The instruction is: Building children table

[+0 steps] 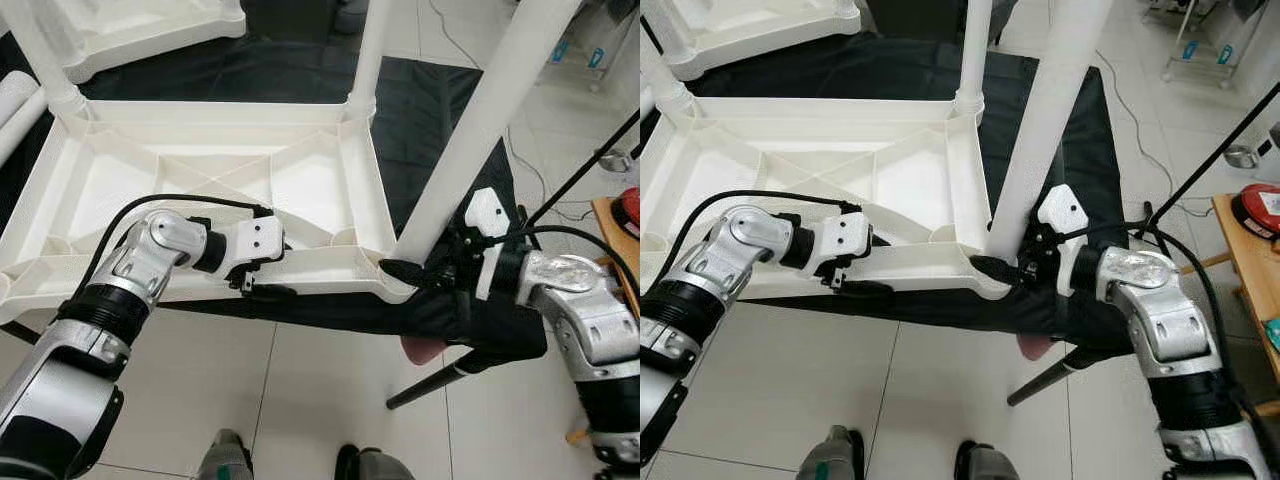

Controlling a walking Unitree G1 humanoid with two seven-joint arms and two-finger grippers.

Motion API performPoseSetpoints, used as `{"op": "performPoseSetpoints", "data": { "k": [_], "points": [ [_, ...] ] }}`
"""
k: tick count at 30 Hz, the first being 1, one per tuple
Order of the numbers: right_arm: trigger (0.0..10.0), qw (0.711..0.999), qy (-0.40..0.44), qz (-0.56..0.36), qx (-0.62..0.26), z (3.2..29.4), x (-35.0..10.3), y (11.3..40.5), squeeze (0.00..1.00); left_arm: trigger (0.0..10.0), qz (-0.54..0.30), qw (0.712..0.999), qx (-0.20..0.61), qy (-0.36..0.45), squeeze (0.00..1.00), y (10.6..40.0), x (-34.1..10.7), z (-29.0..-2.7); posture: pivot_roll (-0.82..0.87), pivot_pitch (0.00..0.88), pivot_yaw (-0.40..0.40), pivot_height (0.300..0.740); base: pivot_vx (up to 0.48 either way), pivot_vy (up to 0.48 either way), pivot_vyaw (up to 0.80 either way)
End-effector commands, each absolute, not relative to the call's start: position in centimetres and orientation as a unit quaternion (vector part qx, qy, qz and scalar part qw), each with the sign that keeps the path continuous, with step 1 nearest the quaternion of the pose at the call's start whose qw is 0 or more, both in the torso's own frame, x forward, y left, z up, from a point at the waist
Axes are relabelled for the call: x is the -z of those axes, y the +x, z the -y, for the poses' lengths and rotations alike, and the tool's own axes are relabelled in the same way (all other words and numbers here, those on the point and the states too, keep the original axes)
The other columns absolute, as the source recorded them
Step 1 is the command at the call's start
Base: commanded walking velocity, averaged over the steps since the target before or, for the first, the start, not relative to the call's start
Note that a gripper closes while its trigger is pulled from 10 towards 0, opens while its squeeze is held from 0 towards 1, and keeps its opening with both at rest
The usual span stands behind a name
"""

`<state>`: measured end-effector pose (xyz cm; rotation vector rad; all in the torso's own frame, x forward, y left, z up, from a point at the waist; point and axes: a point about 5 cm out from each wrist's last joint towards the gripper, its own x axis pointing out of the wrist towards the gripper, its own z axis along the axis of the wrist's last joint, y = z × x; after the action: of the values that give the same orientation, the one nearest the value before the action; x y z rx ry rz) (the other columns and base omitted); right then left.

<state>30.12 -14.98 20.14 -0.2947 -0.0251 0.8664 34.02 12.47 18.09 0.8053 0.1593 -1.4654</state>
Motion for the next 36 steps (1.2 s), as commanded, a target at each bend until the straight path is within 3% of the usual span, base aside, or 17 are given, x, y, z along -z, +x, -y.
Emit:
{"op": "performPoseSetpoints", "data": {
  "k": [1, 3, 6, 7, 11, 14, 21, 22, 25, 26, 29, 30, 31, 32, 33, 35, 36],
  "points": [
    [0.0, 0.903, -0.150, -0.050, -0.399, 12.7, -17.4, 30.5, 0.00, 0.0, 0.008, 0.561, 0.741, 0.369, 0.00, 32.3, -19.8, -7.7, 0.16, 0.186, -0.035, 0.740, 0.000, 0.000, 0.00],
    [0.0, 0.922, -0.146, -0.058, -0.354, 12.9, -17.1, 30.9, 0.00, 0.0, 0.011, 0.564, 0.739, 0.367, 0.00, 32.4, -19.9, -7.4, 0.15, 0.189, -0.037, 0.740, 0.000, 0.000, 0.00],
    [0.0, 0.974, -0.124, -0.080, -0.171, 14.4, -15.8, 31.7, 0.00, 0.0, 0.024, 0.575, 0.736, 0.356, 0.00, 32.9, -20.4, -5.9, 0.14, 0.191, -0.036, 0.740, 0.000, 0.000, 0.00],
    [0.0, 0.974, -0.124, -0.080, -0.171, 14.4, -15.8, 31.7, 0.00, 0.0, 0.024, 0.575, 0.736, 0.356, 0.00, 32.9, -20.4, -5.9, 0.14, 0.191, -0.036, 0.740, 0.000, 0.000, 0.00],
    [0.0, 0.992, -0.097, -0.081, -0.003, 15.3, -14.7, 30.4, 0.00, 0.0, 0.034, 0.580, 0.736, 0.347, 0.00, 33.3, -20.9, -3.9, 0.12, 0.190, -0.026, 0.740, 0.000, 0.000, 0.00],
    [0.0, 0.992, -0.085, -0.077, 0.056, 15.2, -14.4, 29.9, 0.00, 0.0, 0.037, 0.582, 0.736, 0.344, 0.00, 33.5, -21.1, -3.2, 0.12, 0.190, -0.026, 0.740, 0.000, 0.000, 0.00],
    [0.0, 0.990, -0.068, -0.059, 0.105, 13.6, -14.6, 29.4, 0.00, 0.0, 0.044, 0.582, 0.736, 0.343, 0.00, 33.7, -21.6, -2.1, 0.11, 0.188, -0.016, 0.740, 0.000, 0.000, 0.00],
    [10.0, 0.993, -0.066, -0.043, 0.084, 12.9, -15.0, 29.6, 0.00, 0.0, 0.044, 0.582, 0.736, 0.343, 0.00, 33.7, -21.6, -2.1, 0.11, 0.188, -0.016, 0.740, 0.000, 0.000, 0.00],
    [10.0, 0.997, -0.061, -0.004, 0.050, 12.4, -16.3, 29.8, 0.00, 0.0, 0.042, 0.580, 0.737, 0.345, 0.00, 33.7, -21.5, -2.4, 0.11, 0.186, -0.015, 0.740, 0.000, 0.000, 0.00],
    [10.0, 0.998, -0.056, 0.017, 0.018, 12.2, -17.1, 29.9, 1.00, 0.0, 0.040, 0.578, 0.738, 0.346, 0.00, 33.7, -21.4, -2.6, 0.12, 0.185, -0.017, 0.740, 0.000, 0.000, 0.00],
    [10.0, 0.997, -0.047, 0.038, -0.039, 11.8, -18.1, 30.0, 1.00, 0.0, 0.038, 0.576, 0.740, 0.346, 0.00, 33.7, -21.2, -2.9, 0.12, 0.183, -0.020, 0.740, 0.000, 0.000, 0.00],
    [10.0, 0.990, -0.042, 0.060, -0.124, 11.3, -19.3, 29.9, 0.00, 0.0, 0.036, 0.572, 0.742, 0.348, 0.00, 33.5, -21.0, -3.3, 0.12, 0.182, -0.022, 0.740, 0.000, 0.000, 0.00],
    [10.0, 0.990, -0.042, 0.060, -0.124, 11.3, -19.3, 29.9, 0.00, 0.0, 0.036, 0.572, 0.742, 0.348, 0.00, 33.5, -21.0, -3.3, 0.12, 0.182, -0.022, 0.740, 0.000, 0.000, 0.00],
    [10.0, 0.968, -0.051, 0.078, -0.232, 10.9, -20.5, 29.2, 0.00, 0.0, 0.033, 0.565, 0.746, 0.350, 0.00, 33.3, -20.8, -3.8, 0.12, 0.180, -0.024, 0.740, 0.000, 0.000, 0.00],
    [10.0, 0.968, -0.051, 0.078, -0.232, 10.9, -20.5, 29.2, 0.00, 0.0, 0.033, 0.565, 0.746, 0.350, 0.00, 33.3, -20.8, -3.8, 0.12, 0.180, -0.024, 0.740, 0.000, 0.000, 0.00],
    [10.0, 0.910, -0.084, 0.067, -0.401, 11.5, -21.5, 27.4, 0.00, 0.0, 0.029, 0.548, 0.755, 0.359, 0.00, 32.6, -20.3, -4.8, 0.12, 0.179, -0.027, 0.740, 0.000, 0.000, 0.00],
    [10.0, 0.910, -0.084, 0.067, -0.401, 11.5, -21.5, 27.4, 0.00, 0.0, 0.029, 0.548, 0.755, 0.359, 0.00, 32.6, -20.3, -4.8, 0.12, 0.179, -0.027, 0.740, 0.000, 0.000, 0.00]
  ]
}}
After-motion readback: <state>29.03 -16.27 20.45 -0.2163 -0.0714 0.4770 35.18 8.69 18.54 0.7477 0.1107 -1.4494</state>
